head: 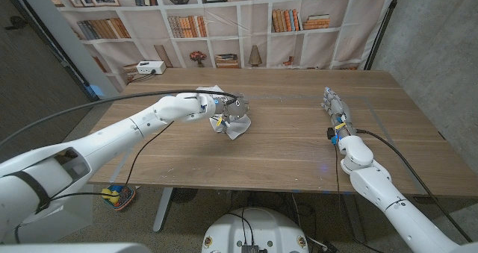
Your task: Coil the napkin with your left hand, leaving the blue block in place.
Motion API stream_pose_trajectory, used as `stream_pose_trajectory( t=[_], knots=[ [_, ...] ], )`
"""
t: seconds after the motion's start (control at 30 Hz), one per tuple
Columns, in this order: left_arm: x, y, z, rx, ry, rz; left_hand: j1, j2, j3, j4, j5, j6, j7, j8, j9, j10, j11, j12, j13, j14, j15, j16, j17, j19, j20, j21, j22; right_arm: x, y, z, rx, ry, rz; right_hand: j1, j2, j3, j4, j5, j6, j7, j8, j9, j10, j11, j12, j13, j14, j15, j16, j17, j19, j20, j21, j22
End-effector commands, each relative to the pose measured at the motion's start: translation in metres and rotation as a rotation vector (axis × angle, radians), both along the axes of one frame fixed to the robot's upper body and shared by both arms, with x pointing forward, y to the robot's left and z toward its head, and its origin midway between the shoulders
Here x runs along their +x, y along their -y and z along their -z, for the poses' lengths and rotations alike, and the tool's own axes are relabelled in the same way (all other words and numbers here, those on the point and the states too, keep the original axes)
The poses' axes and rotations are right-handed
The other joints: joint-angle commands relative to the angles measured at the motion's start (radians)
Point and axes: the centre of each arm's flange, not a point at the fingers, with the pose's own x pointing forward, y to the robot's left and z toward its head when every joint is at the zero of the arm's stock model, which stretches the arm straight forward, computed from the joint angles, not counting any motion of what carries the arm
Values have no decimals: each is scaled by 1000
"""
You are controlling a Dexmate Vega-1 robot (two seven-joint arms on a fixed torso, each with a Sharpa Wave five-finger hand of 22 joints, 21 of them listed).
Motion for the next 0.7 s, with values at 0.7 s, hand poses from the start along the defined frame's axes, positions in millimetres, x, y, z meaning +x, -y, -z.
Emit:
stream_pose_trajectory(
  t=[0.7],
  knots=[
    [15,-11,-62,-674,-786,-303,223,253,658,271,-178,-2,271,296,332,22,56,-32,49,-59,-7,-34,24,-81,-32,75,30,-6,-1,-1,14,15,-2,0,-6,4,9,0,10,2,-4,3,4,-3,1,5,4,3,3,6,10,-7,4,3]
  ],
)
